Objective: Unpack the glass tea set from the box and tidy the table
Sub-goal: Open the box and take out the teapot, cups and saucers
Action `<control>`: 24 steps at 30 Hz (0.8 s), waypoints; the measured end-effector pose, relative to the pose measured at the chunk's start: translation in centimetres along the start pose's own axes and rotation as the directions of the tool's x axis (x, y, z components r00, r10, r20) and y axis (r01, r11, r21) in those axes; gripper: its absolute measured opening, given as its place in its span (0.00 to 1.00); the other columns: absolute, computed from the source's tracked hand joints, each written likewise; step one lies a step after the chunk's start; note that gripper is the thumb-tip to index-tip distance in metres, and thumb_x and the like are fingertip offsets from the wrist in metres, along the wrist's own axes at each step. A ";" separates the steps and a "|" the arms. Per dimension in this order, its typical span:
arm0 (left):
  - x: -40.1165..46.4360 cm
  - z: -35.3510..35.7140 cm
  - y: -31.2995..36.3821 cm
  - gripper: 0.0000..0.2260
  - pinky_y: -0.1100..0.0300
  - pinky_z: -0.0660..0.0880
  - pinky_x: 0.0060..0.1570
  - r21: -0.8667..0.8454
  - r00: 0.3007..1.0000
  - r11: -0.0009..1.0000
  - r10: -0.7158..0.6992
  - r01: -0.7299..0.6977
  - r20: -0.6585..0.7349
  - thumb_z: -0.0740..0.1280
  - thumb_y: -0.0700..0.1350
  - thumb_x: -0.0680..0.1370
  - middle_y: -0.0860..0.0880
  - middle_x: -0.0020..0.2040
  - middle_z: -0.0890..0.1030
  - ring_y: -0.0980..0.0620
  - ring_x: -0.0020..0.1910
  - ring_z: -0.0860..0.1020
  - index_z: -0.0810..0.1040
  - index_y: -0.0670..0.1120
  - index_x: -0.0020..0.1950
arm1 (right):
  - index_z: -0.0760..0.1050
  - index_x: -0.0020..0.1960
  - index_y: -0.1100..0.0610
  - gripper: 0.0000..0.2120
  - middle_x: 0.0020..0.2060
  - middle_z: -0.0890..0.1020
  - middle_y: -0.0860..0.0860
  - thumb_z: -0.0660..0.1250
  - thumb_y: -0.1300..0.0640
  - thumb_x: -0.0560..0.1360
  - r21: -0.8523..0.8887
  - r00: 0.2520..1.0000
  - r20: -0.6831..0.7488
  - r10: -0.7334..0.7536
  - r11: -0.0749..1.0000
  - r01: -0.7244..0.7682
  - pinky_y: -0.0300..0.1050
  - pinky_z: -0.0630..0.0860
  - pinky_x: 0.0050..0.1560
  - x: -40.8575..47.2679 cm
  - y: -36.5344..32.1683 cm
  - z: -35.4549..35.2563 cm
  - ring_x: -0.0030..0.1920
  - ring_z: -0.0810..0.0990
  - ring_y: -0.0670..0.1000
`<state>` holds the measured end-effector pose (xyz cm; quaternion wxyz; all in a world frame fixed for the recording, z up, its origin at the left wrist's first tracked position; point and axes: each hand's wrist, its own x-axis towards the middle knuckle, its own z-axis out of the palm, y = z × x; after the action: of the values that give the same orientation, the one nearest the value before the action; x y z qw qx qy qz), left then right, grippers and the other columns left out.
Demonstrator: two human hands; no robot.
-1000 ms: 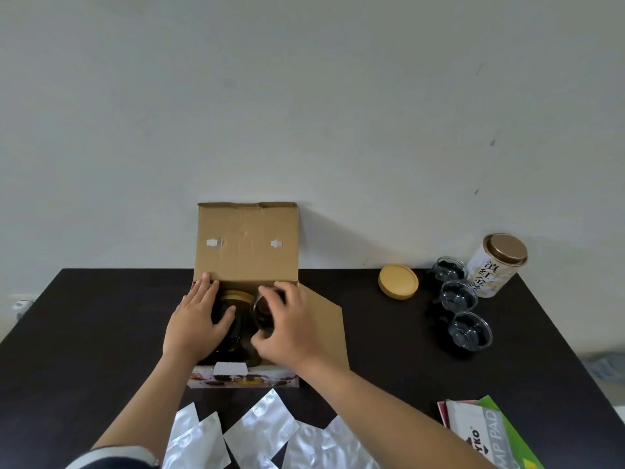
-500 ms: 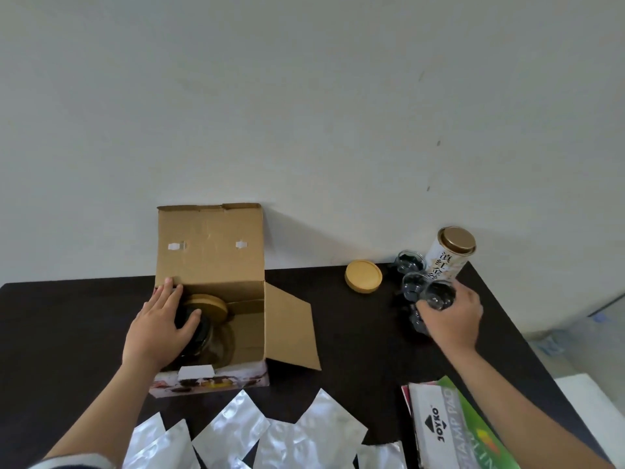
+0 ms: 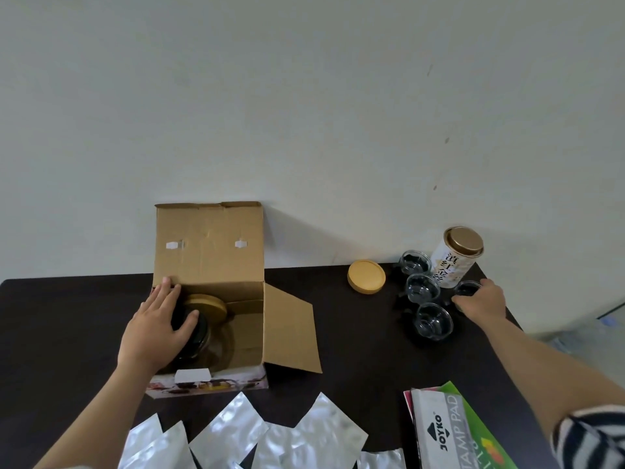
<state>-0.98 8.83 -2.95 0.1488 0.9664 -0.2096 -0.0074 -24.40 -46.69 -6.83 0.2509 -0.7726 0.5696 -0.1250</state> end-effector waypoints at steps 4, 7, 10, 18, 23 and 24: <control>0.0 0.1 0.0 0.30 0.44 0.61 0.71 -0.008 1.000 1.000 0.001 -0.001 -0.004 0.59 0.59 0.77 0.49 0.78 0.54 0.47 0.76 0.55 0.60 0.46 0.75 | 0.75 0.52 0.65 0.28 0.50 0.80 0.64 0.80 0.55 0.58 -0.001 1.000 0.018 0.013 1.000 -0.013 0.55 0.78 0.51 0.3 -0.8 0.1 0.52 0.78 0.64; 0.0 0.1 -0.1 0.30 0.44 0.61 0.71 -0.010 1.000 1.000 0.002 -0.002 -0.003 0.59 0.59 0.77 0.49 0.77 0.54 0.47 0.76 0.55 0.60 0.47 0.75 | 0.74 0.52 0.65 0.27 0.50 0.80 0.63 0.80 0.56 0.59 0.008 0.999 0.047 0.028 1.000 -0.028 0.52 0.76 0.50 0.0 -1.3 0.2 0.53 0.78 0.63; 0.1 0.1 -0.2 0.30 0.44 0.60 0.71 -0.015 1.000 1.000 0.000 0.000 -0.006 0.60 0.59 0.77 0.50 0.77 0.54 0.48 0.76 0.55 0.60 0.47 0.75 | 0.72 0.59 0.66 0.31 0.55 0.78 0.64 0.80 0.58 0.62 0.013 0.997 0.073 0.020 1.000 -0.021 0.52 0.74 0.53 -0.2 -1.5 0.6 0.57 0.76 0.63; 0.2 0.0 0.0 0.30 0.43 0.62 0.70 -0.012 1.000 1.000 -0.004 0.004 -0.011 0.60 0.58 0.77 0.50 0.77 0.55 0.48 0.76 0.55 0.60 0.47 0.75 | 0.72 0.62 0.64 0.27 0.57 0.79 0.63 0.76 0.61 0.67 0.113 0.993 0.120 0.001 0.993 -0.014 0.50 0.71 0.54 -1.3 -1.3 1.1 0.60 0.76 0.63; 0.1 0.2 -0.1 0.31 0.44 0.61 0.71 -0.015 1.000 1.000 -0.011 0.011 -0.013 0.60 0.59 0.76 0.50 0.77 0.54 0.48 0.76 0.55 0.60 0.47 0.76 | 0.76 0.58 0.59 0.19 0.56 0.79 0.58 0.73 0.60 0.69 0.192 0.987 -0.050 -0.153 0.968 0.160 0.59 0.69 0.62 -3.6 -2.7 0.5 0.62 0.74 0.61; 0.1 0.2 -0.1 0.31 0.44 0.61 0.71 -0.018 1.000 1.000 -0.011 0.011 -0.015 0.60 0.59 0.76 0.50 0.77 0.54 0.48 0.76 0.55 0.60 0.47 0.76 | 0.75 0.59 0.61 0.19 0.57 0.78 0.59 0.72 0.61 0.69 0.224 0.971 -0.107 -0.215 0.946 0.234 0.55 0.70 0.61 -4.7 -3.2 0.6 0.60 0.74 0.61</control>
<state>-0.91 8.83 -3.18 0.1593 0.9661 -0.2032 -0.0027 -22.98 -41.36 -5.15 0.3015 -0.7916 0.4688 -0.2504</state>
